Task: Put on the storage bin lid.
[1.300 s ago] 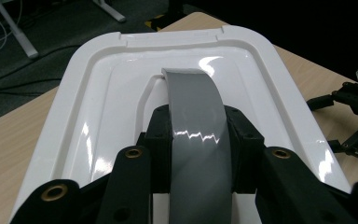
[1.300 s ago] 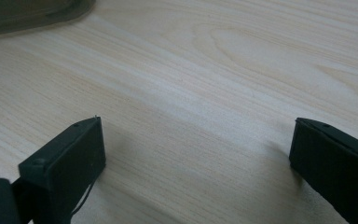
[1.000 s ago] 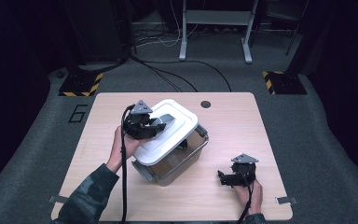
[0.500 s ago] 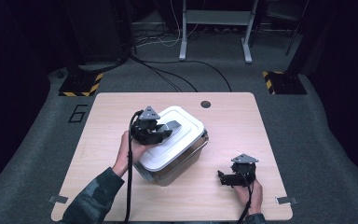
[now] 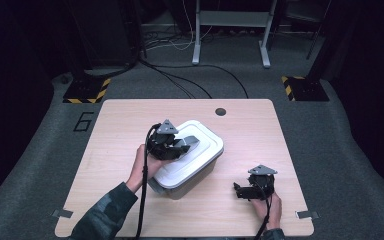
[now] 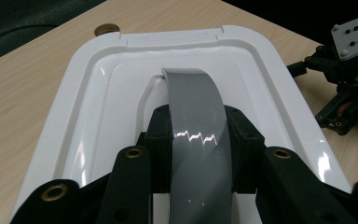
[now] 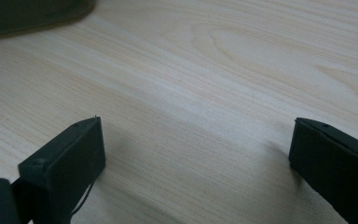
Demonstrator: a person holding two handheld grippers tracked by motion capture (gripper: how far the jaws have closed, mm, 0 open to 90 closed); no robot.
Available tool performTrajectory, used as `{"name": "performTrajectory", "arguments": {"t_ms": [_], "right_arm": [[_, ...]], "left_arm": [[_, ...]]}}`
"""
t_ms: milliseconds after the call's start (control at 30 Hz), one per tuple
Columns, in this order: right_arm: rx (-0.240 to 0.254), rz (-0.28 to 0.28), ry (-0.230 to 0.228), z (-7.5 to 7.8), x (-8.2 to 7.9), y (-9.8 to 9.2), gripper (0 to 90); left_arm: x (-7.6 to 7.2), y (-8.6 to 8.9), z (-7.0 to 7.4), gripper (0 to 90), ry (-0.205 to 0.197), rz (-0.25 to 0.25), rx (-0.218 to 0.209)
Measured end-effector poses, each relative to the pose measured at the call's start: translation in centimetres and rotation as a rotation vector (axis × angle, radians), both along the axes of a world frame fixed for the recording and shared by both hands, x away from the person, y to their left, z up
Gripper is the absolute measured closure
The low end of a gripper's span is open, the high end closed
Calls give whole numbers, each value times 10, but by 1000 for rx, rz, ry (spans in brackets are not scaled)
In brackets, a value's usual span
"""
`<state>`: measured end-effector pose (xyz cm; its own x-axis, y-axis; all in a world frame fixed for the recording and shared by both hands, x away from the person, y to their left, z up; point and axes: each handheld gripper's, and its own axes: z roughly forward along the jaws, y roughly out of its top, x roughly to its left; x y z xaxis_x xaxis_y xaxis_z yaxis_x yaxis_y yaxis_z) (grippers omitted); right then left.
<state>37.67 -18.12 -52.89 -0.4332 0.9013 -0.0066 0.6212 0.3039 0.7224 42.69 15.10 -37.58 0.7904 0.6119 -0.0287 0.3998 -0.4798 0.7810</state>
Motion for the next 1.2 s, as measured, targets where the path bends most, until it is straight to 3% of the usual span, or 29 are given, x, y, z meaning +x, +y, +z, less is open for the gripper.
{"name": "performTrajectory", "arguments": {"t_ms": [33,233,733,967,1000,1033,1133,1200], "right_arm": [[0,-2,-1,0,0,0,28],[-1,1,-1,0,0,0,28],[-1,1,-1,0,0,0,28],[-1,0,-1,0,0,0,29],[-1,0,-1,0,0,0,29],[-1,0,-1,0,0,0,29],[0,0,-1,0,0,0,29],[-1,0,0,0,0,0,29]], "left_arm": [[-1,-1,-1,665,11,7,-3],[-4,-5,-7,665,-21,5,33],[-8,-4,-13,660,-19,-2,50],[-7,-2,-10,521,-12,7,49],[-7,-2,-9,443,-15,6,51],[-7,-1,-7,443,-16,5,51],[-9,1,-2,281,-29,15,50],[-10,5,4,233,-36,14,50]]}}
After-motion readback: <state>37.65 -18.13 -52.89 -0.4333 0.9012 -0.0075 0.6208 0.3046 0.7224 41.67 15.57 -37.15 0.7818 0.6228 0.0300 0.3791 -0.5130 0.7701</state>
